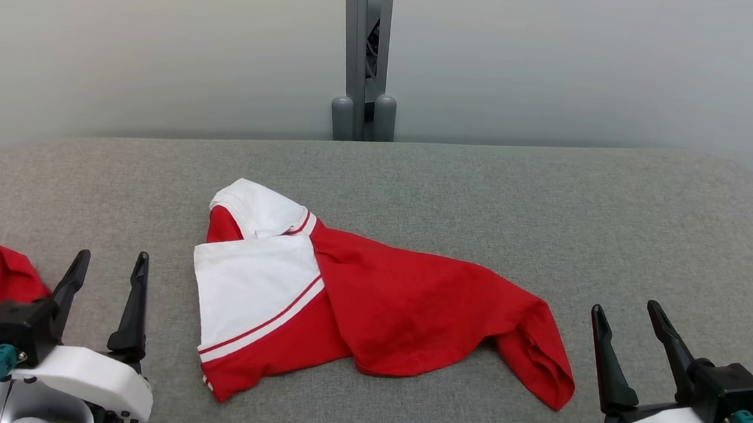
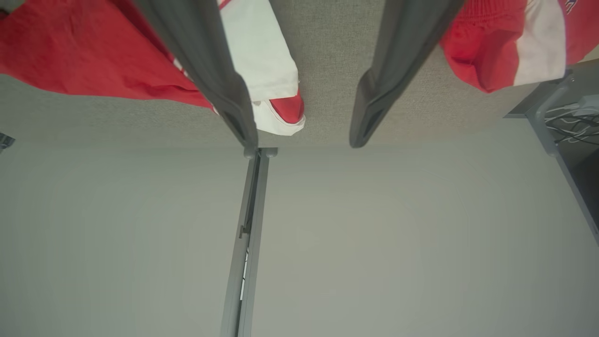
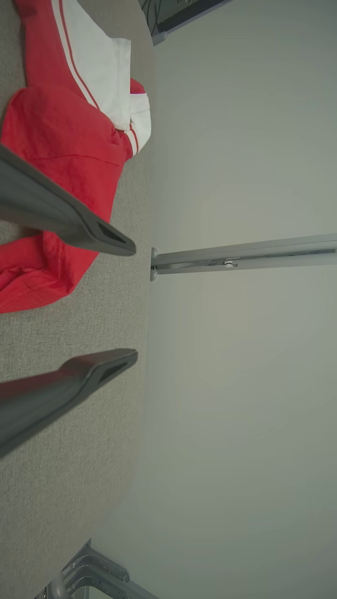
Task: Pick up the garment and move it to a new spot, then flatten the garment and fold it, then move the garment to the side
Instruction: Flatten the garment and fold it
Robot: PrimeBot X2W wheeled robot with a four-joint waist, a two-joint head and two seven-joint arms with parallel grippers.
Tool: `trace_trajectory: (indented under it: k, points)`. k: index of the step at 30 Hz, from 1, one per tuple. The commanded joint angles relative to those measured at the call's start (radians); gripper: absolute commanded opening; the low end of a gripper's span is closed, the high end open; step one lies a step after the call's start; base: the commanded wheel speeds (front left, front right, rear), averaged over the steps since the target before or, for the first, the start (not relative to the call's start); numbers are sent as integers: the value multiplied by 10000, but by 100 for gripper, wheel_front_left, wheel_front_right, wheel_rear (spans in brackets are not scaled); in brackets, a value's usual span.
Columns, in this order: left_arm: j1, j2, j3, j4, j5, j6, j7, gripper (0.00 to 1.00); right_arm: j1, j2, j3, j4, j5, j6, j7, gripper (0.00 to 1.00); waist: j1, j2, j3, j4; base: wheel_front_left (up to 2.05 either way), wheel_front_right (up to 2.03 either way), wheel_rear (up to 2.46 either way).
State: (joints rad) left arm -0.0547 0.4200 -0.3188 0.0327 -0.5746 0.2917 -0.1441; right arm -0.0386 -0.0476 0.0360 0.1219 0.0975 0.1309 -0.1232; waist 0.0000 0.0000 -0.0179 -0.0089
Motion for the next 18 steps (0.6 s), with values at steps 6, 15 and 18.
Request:
trace_trajectory:
  k: [6,15,18]
  points:
    - [11,138,60,-138,-51,117,95,100,-85,-61,75,49,65,-3,-37,100,0,0,41,-47,0,0,0]
    - [-130,194,-54,-258,8,154,183,100,-203,-60,236,54,-86,-3,-3,100,0,0,145,180,0,0,0]
    - [-211,158,-107,-285,20,141,210,100,-372,-60,447,45,-262,-3,94,100,0,0,247,376,0,0,0]
